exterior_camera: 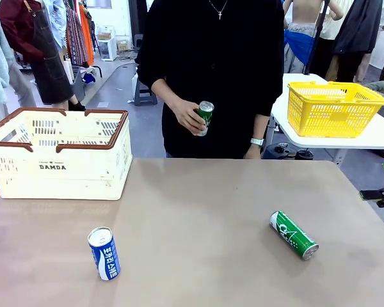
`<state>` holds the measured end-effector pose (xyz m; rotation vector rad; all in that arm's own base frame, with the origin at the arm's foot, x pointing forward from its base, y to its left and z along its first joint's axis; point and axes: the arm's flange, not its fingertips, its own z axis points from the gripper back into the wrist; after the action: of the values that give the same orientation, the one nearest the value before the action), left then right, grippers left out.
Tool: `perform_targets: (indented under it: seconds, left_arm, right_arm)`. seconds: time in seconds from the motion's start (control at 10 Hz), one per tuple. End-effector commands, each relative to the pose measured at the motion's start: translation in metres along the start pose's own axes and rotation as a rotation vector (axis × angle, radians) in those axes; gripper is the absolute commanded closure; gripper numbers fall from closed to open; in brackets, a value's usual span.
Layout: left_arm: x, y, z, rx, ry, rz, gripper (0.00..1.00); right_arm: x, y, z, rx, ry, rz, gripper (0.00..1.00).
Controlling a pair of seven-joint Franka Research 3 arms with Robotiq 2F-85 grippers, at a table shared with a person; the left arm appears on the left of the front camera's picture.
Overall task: Place the drinks into the Shopping basket.
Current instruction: Pick up one drink and place it into the Shopping basket.
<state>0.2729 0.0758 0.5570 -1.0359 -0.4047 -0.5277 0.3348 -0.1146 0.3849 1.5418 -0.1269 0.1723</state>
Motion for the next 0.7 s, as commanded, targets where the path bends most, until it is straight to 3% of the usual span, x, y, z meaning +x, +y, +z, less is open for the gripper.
perform_targets:
  seconds: [0.0, 0.2, 0.3, 0.4, 0.5, 0.6]
  left_arm:
    - [0.008, -0.065, -0.056, 0.195, 0.152, 0.025, 0.0]
    - [0.016, -0.072, -0.111, 0.433, 0.337, 0.093, 0.0]
    - [0.023, -0.074, -0.134, 0.573, 0.378, 0.096, 0.0]
    - [0.029, -0.081, -0.142, 0.554, 0.382, 0.036, 0.0]
    - [0.033, -0.091, -0.114, 0.408, 0.279, -0.029, 0.0]
    - [0.028, -0.09, -0.047, 0.376, 0.14, 0.002, 0.0]
  right_arm:
    - [0.0, 0.006, 0.001, -0.002, 0.007, -0.019, 0.0]
    - [0.0, 0.006, 0.001, -0.002, 0.007, -0.019, 0.0]
    - [0.0, 0.006, 0.001, -0.002, 0.007, -0.019, 0.0]
    - [0.0, 0.006, 0.001, -0.002, 0.007, -0.019, 0.0]
    - [0.0, 0.006, 0.001, -0.002, 0.007, -0.019, 0.0]
    - [0.0, 0.006, 0.001, -0.002, 0.007, -0.019, 0.0]
